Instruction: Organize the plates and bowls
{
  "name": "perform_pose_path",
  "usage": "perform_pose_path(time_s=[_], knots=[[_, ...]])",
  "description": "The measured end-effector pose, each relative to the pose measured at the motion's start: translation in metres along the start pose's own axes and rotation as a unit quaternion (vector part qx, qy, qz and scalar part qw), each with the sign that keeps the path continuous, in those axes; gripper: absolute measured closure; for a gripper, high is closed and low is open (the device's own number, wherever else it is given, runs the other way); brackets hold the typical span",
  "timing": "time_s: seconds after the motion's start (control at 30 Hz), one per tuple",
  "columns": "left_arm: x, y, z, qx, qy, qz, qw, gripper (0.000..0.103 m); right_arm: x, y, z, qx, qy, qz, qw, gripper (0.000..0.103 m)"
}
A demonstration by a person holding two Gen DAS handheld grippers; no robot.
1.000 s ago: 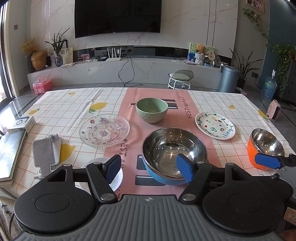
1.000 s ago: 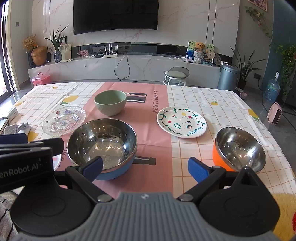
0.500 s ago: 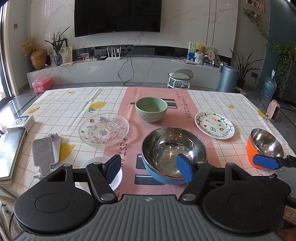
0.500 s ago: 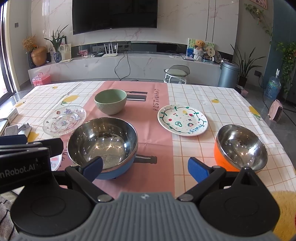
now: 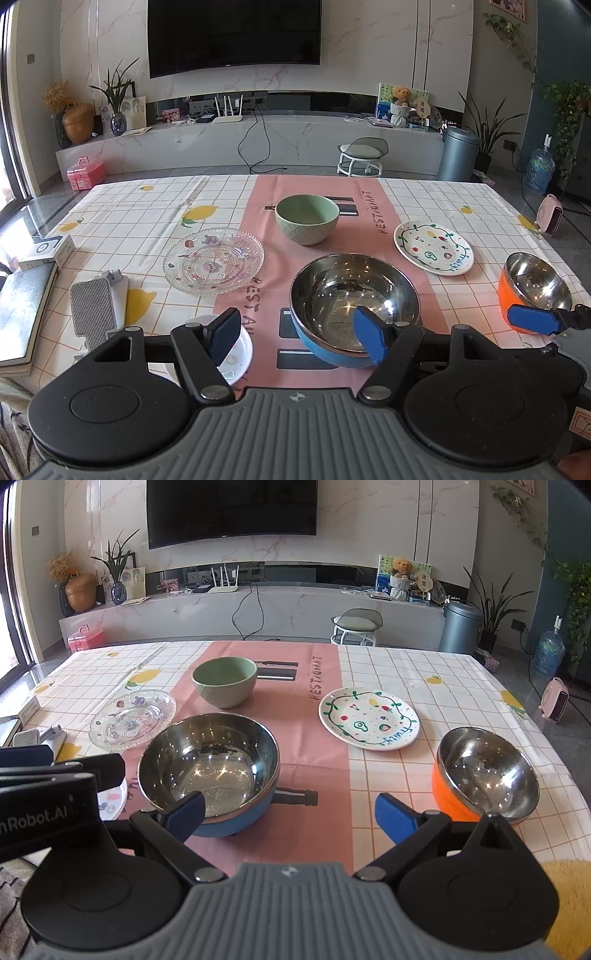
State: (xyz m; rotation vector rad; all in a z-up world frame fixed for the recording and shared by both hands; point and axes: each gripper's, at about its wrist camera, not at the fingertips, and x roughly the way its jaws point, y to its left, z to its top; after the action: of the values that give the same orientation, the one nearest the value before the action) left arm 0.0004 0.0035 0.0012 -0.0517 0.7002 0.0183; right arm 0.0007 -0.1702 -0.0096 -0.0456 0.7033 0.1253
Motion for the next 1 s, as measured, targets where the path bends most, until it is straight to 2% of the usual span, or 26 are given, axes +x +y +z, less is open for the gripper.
perform_pose_path(time_s=[0.13, 0.43, 0.63, 0.8, 0.9, 1.0], knots=[[-0.002, 0.004, 0.003, 0.000, -0.002, 0.013, 0.9999, 0.021, -0.001, -0.001, 0.001, 0.006, -0.002, 0.014, 1.000, 0.006], [-0.006, 0.016, 0.006, -0.021, -0.020, 0.008, 0.9996, 0.021, 0.001, -0.006, 0.001, 0.027, 0.002, 0.018, 0.999, 0.006], [-0.009, 0.021, 0.010, 0.004, -0.025, 0.033, 0.9991, 0.020, 0.001, -0.006, 0.003, 0.024, 0.000, 0.017, 1.000, 0.006], [-0.003, 0.031, 0.026, 0.016, 0.002, 0.021, 0.9996, 0.017, 0.001, -0.017, 0.015, 0.035, -0.001, 0.004, 0.999, 0.007], [0.003, 0.041, 0.037, 0.002, 0.012, 0.023, 0.9997, 0.017, 0.001, -0.030, 0.027, 0.059, 0.000, 0.018, 0.998, 0.015], [0.006, 0.050, 0.046, 0.001, 0.010, 0.020, 0.9997, 0.017, 0.003, -0.042, 0.039, 0.086, 0.002, 0.033, 0.996, 0.015]])
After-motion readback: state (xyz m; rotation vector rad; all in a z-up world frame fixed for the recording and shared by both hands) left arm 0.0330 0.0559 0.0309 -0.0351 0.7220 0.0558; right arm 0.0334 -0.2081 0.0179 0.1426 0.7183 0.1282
